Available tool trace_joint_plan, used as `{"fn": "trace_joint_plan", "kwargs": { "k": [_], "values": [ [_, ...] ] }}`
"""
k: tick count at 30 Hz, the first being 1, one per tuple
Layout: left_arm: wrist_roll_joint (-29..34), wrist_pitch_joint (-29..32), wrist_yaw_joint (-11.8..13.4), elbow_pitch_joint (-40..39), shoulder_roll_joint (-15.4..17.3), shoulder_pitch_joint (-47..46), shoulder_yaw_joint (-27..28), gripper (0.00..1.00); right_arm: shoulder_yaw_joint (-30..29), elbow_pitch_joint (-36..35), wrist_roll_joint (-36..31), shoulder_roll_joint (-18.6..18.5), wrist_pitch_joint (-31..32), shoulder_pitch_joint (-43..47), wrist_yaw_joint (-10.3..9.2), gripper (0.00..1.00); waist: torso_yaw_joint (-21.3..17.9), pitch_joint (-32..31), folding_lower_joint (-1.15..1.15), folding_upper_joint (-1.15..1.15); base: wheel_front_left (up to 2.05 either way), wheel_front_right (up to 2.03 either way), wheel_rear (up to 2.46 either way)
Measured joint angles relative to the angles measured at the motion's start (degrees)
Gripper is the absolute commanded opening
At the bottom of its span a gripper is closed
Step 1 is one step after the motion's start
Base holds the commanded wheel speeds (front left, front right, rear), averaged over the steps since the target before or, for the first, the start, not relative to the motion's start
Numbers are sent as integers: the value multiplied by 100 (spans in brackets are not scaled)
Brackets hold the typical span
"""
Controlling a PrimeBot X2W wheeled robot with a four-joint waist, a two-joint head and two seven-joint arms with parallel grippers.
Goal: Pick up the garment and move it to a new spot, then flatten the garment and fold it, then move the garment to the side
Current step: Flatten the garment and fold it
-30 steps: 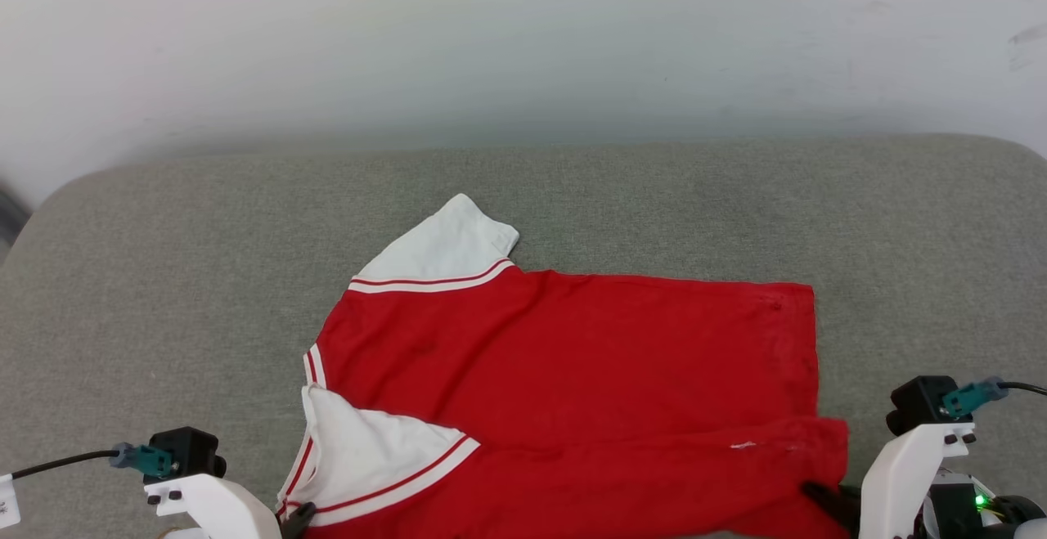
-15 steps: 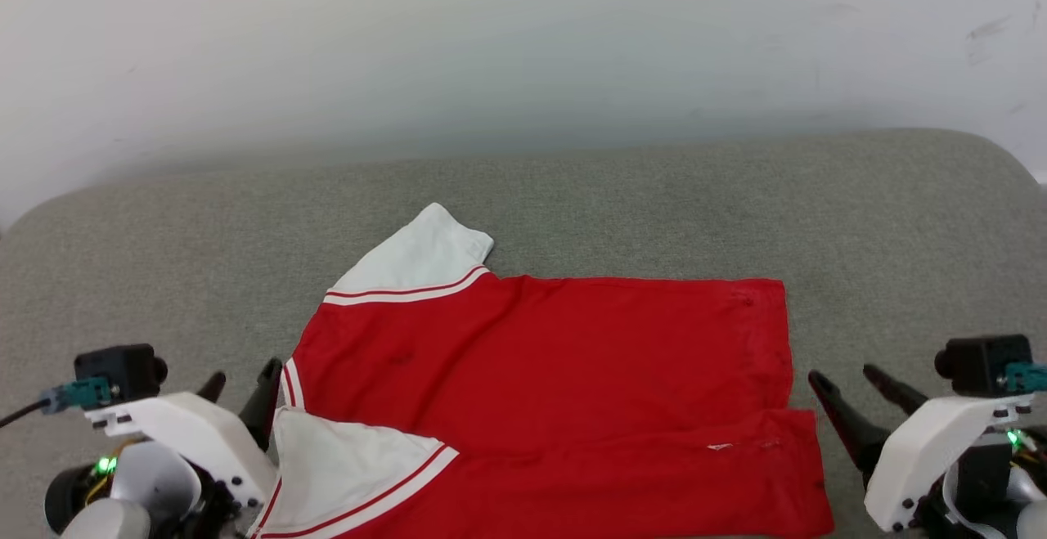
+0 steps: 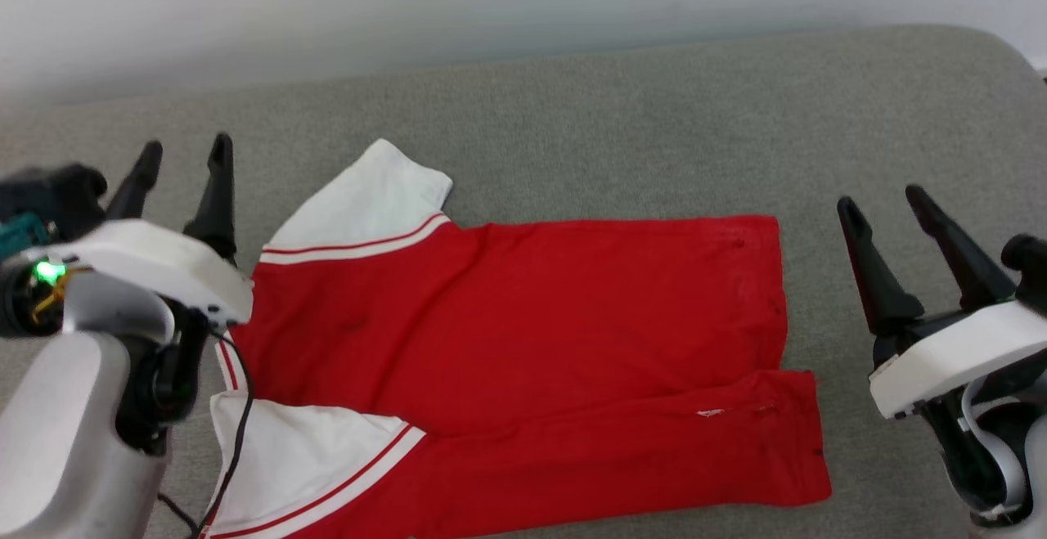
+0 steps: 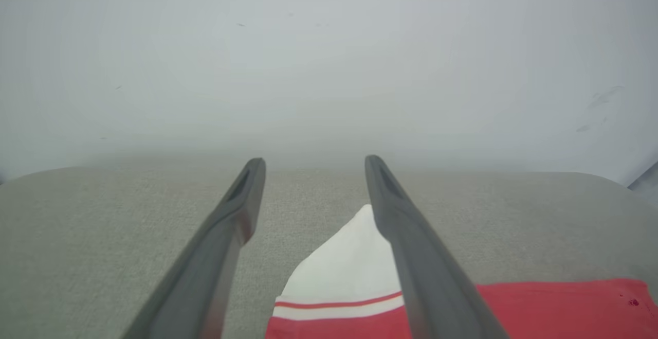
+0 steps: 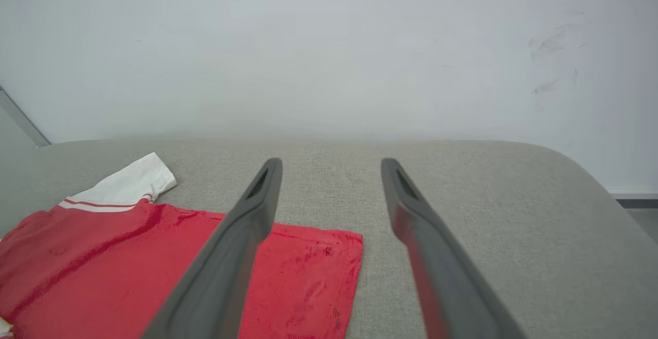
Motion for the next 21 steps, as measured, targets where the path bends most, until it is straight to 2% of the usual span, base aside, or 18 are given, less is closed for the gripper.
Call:
{"fn": "trace_joint_plan", "kwargs": {
  "k": [3, 9, 14, 21],
  "values": [
    [14, 80, -163, 230, -13, -597, -80, 100, 48, -92, -26, -2, -105, -305, 0, 100, -45, 359, 0, 0, 0, 0, 0],
    [-63, 600, -704, 936, -7, -1634, -378, 100, 220, -79, -48, -16, -240, -639, 0, 100, -165, 988, 1, 0, 0, 0, 0],
    [-268, 1662, -1216, 1556, 166, -2391, -681, 100, 319, -80, 41, -64, -331, -847, 0, 100, -323, 1342, 1, 0, 0, 0, 0],
    [-430, 3441, -1505, 2268, 510, -2985, -1140, 100, 488, 25, 142, -62, -411, -1013, 0, 100, -644, 1642, 1, 0, 0, 0, 0]
  ]
}}
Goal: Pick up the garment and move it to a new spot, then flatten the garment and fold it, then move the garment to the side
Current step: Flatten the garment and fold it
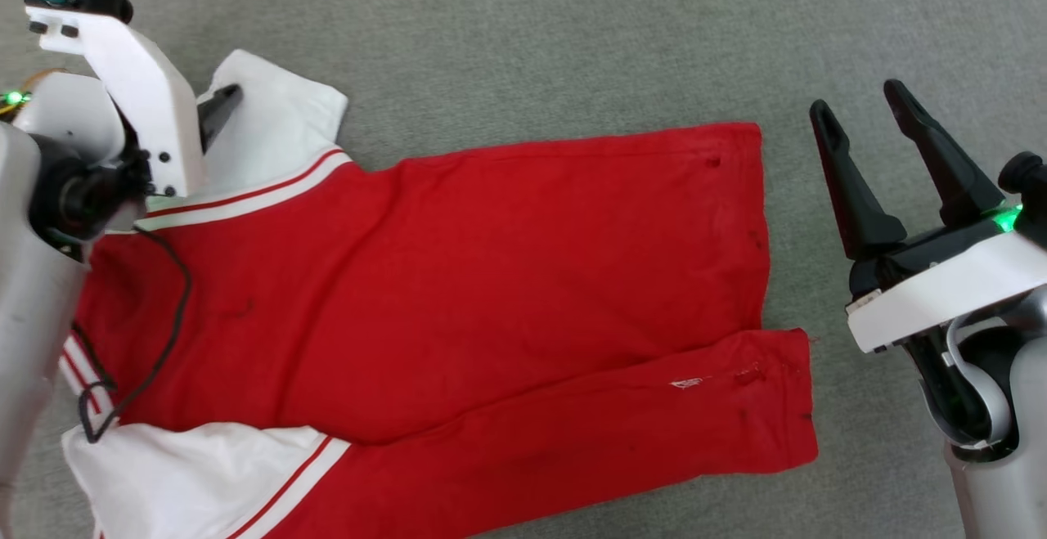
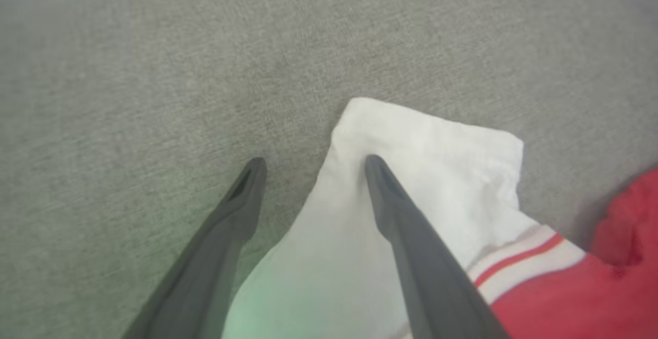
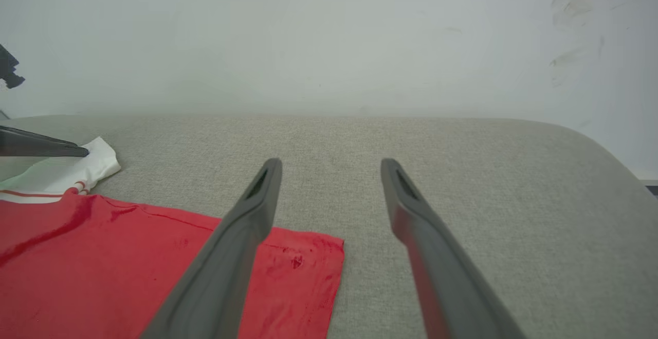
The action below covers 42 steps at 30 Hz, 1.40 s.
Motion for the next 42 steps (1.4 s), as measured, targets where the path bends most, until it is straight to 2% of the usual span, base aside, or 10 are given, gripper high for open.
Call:
{"fn": "trace_joint_plan", "kwargs": {
  "k": [7, 8, 9, 10, 17, 27, 33, 39, 40, 42],
  "values": [
    [-222, 1358, 182, 283, 152, -437, -126, 99, 81, 183, 142, 25, -19, -74, 0, 100, -234, 230, -1, 0, 0, 0, 0],
    [-264, 1470, 224, 300, 155, -474, -124, 47, 89, 209, 155, 25, -21, -82, 0, 100, -258, 247, -1, 0, 0, 0, 0],
    [-278, 1544, 246, 300, 166, -498, -127, 28, 96, 232, 169, 25, -37, -104, 0, 100, -277, 256, -1, 0, 0, 0, 0],
    [-286, 1555, 256, 298, 163, -499, -122, 0, 92, 264, 211, 26, -32, -133, 0, 100, -292, 260, -1, 0, 0, 0, 0],
    [-378, 1238, 376, 328, -41, -354, -64, 0, 170, 658, 617, -311, 449, -265, 0, 100, -202, 147, -1, 0, 0, 0, 0],
    [-297, 626, 333, 81, -456, -414, -116, 0, 244, 1270, 1337, -939, 2557, -777, 0, 100, 358, 102, 0, 0, 0, 0, 0],
    [-214, 388, 247, -383, -581, -487, -183, 0, 177, 1461, 1425, -1036, 3673, -1074, 0, 100, 725, 190, -1, 0, 0, 0, 0],
    [-172, 246, 246, -757, -645, -488, -237, 0, 127, 1641, 1358, -1066, 4296, -1371, 0, 100, 980, 308, -1, 0, 0, 0, 0],
    [-171, 242, 246, -801, -650, -478, -246, 0, 89, 1692, 1358, -1058, 4419, -1402, 0, 60, 1010, 315, -1, 0, 0, 0, 0],
    [-170, 212, 246, -886, -647, -421, -263, 0, 62, 1722, 1329, -1062, 4630, -1455, 0, 0, 1061, 323, -1, 0, 0, 0, 0]
  ]
}}
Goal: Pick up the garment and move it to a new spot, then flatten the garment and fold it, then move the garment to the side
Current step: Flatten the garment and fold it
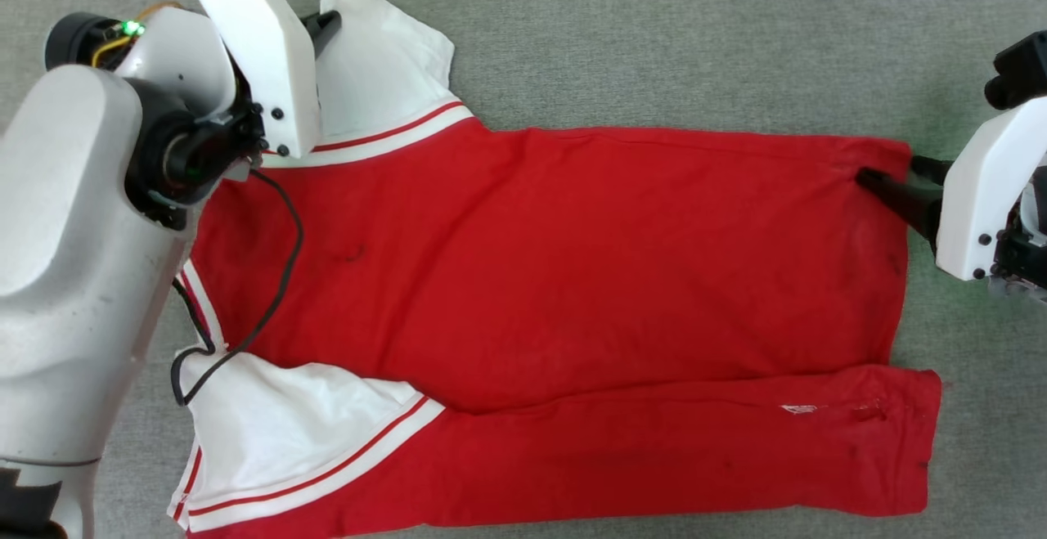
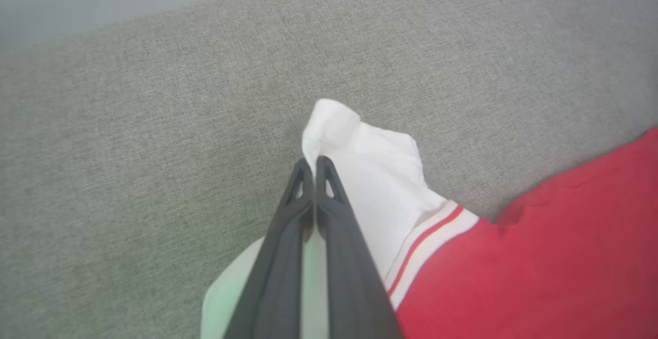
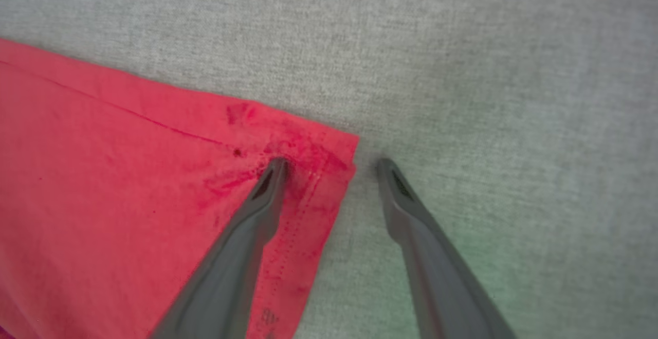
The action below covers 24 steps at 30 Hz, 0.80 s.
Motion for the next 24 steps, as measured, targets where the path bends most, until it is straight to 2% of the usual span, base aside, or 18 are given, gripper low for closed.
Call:
{"fn": "trace_joint_plan", "kwargs": {
  "k": [7, 15, 20, 24],
  "values": [
    [8, -290, 26, -185, 65, 255, 74, 0, -60, -138, -140, 20, 46, 20, 0, 0, 85, -132, 0, 0, 0, 0, 0],
    [-169, -875, 157, -428, 213, 1007, 405, 0, -146, -556, -328, 18, -568, 254, 0, 0, 125, -615, 0, 0, 0, 0, 0],
    [-332, -1270, 363, -806, 400, 1850, 695, 0, -316, -664, -352, 64, -811, 714, 0, 0, 140, -1018, 0, 0, 0, 0, 0],
    [-415, -1504, 641, -1120, 546, 2671, 903, 0, -314, -770, -434, 71, -1102, 1168, 1, 0, 144, -1331, 0, 0, 0, 0, 0]
  ]
}}
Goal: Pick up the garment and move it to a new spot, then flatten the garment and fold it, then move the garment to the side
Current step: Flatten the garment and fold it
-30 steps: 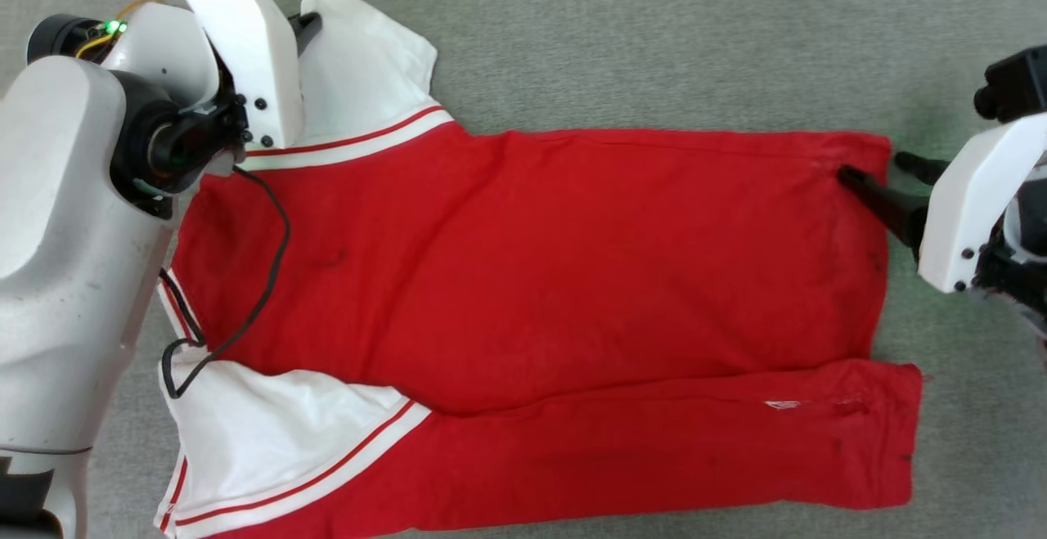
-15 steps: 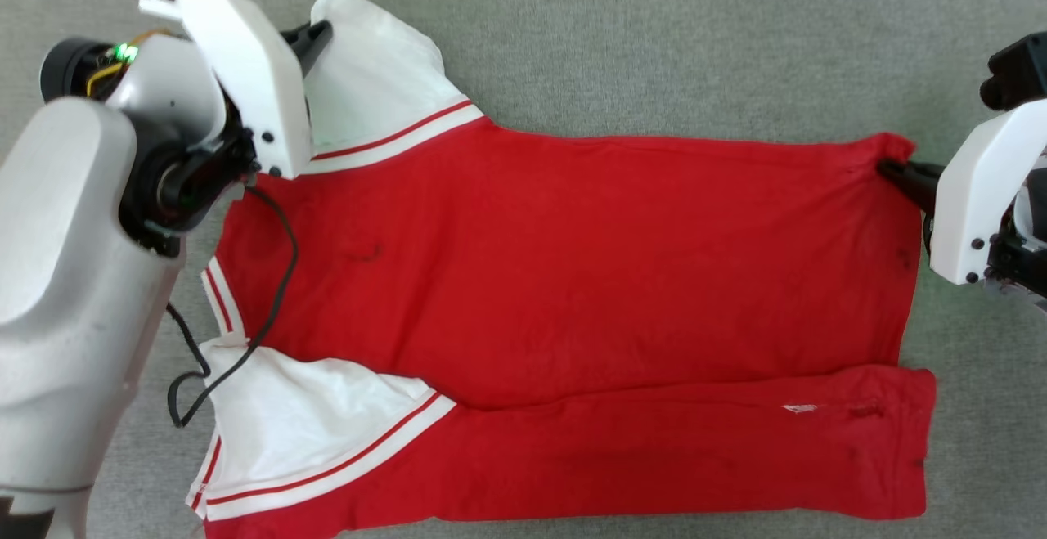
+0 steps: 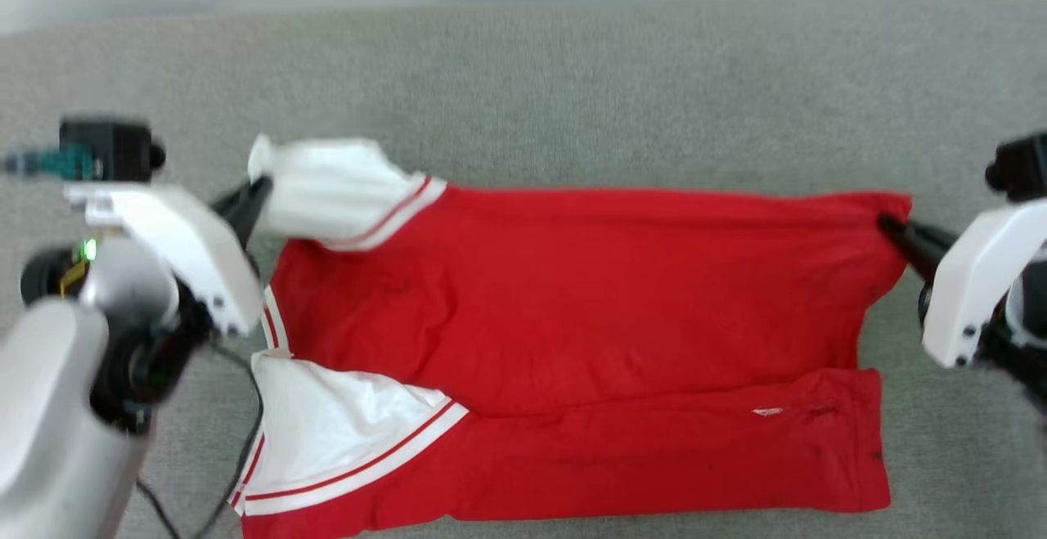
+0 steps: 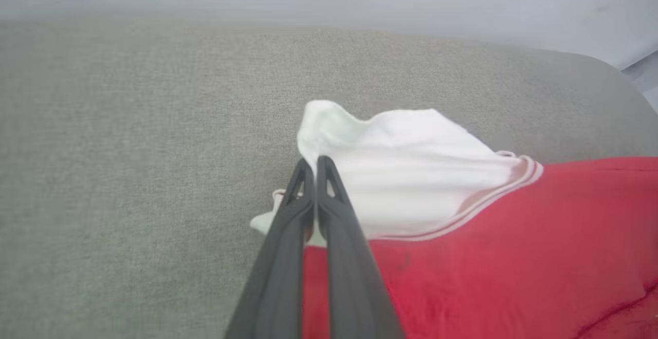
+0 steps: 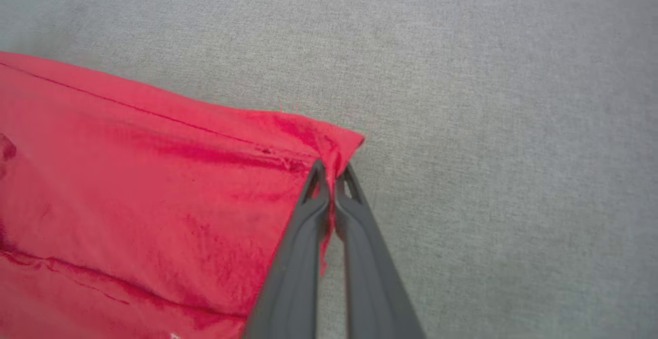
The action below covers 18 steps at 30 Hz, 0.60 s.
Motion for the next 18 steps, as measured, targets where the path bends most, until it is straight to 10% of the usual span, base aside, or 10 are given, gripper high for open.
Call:
{"fn": "trace_joint_plan", "kwargs": {
  "k": [16, 17, 18],
  "values": [
    [-731, -526, 716, -354, -464, 2916, 248, 0, -322, 571, 280, 505, -964, 1848, 1, 0, -55, -859, -1, 0, 0, 0, 0],
    [-762, -528, 713, -327, -525, 2981, 226, 13, -322, 588, 278, 533, -1004, 1958, 1, 37, -49, -883, -1, 0, 0, 0, 0],
    [-767, -553, 672, -272, -570, 3014, 202, 48, -312, 606, 269, 558, -1057, 2050, 1, 94, -42, -893, -2, 0, 0, 0, 0]
  ]
}}
